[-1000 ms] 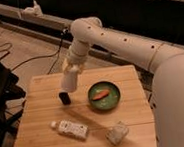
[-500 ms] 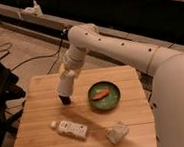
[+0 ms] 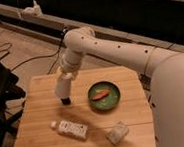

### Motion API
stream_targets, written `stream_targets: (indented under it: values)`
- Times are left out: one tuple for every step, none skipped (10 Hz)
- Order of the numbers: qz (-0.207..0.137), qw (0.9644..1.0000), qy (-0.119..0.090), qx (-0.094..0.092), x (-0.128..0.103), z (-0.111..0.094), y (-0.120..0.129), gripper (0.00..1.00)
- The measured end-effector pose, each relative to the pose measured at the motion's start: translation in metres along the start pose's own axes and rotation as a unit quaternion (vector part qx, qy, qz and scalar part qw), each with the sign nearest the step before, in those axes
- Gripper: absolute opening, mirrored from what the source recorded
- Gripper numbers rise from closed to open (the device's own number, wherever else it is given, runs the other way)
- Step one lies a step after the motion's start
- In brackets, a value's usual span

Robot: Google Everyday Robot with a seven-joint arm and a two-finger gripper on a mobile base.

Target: Place the ceramic cup over the eraser

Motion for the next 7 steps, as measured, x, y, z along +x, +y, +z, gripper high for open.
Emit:
stream_targets:
  values:
    - [-0.001, 1.0000, 0.003, -0.001, 0.001, 0.004, 0.002, 0.02]
    - [-0.002, 1.0000, 0.006, -0.001, 0.003, 0.008, 0.004, 0.08]
    - [-0.003, 0.9999, 0.013, 0.000, 0.005, 0.015, 0.005, 0.20]
    - [-0.004, 0.9998, 0.021, 0.004, 0.008, 0.022, 0.004, 0.31]
    - [-0.003, 0.9996, 0.029, 0.008, 0.011, 0.029, 0.003, 0.40]
    - [0.000, 0.9994, 0.034, 0.010, 0.012, 0.034, 0.002, 0.51]
    - [0.002, 0.9992, 0.038, 0.011, 0.013, 0.039, 0.001, 0.59]
